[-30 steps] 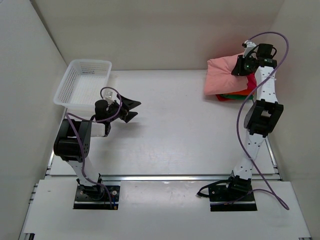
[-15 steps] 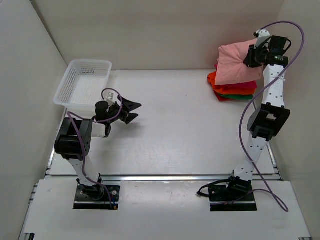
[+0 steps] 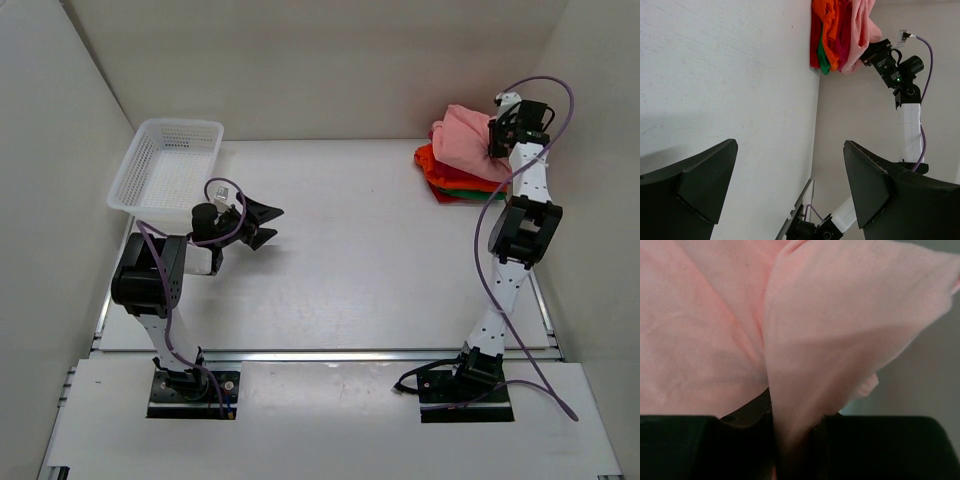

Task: Fold and stack the t-shirts
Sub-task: Put the neatly folded tshirt into the corner of the board with the right arm

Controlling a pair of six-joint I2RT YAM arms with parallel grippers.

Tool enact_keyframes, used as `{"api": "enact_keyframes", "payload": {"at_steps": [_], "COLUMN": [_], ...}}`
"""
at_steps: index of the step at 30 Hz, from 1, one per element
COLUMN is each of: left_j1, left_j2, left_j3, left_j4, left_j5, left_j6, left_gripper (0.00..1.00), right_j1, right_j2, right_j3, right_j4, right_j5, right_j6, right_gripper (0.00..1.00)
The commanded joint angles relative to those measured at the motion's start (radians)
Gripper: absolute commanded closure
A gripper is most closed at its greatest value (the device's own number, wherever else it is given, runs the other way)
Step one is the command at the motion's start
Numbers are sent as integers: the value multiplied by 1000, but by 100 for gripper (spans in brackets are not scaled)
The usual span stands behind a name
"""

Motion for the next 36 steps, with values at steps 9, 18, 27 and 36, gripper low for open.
{"api": "enact_keyframes", "payload": {"at_steps": [9, 18, 27, 36], "left_j1": [-18, -18, -69, 45], "left_j2": [-7, -193, -426, -541], "left_j3": [-20, -69, 268, 344], "left_j4": [92, -23, -1127, -1548], "left_j5": [19, 15, -331, -548], "left_j6": [-27, 53, 822, 1123], "left_gripper": [1, 1, 2, 2], "right_j1": [101, 192, 393, 579], "right_j2": [-111, -652, -1084, -1259], "right_j3": [-1, -397, -935, -1246], "right_j4": [187, 322, 232, 95], "right_j5": [308, 421, 475, 371], "right_j6": [-118, -17, 280, 433], "right_gripper": [1, 1, 0, 1]}}
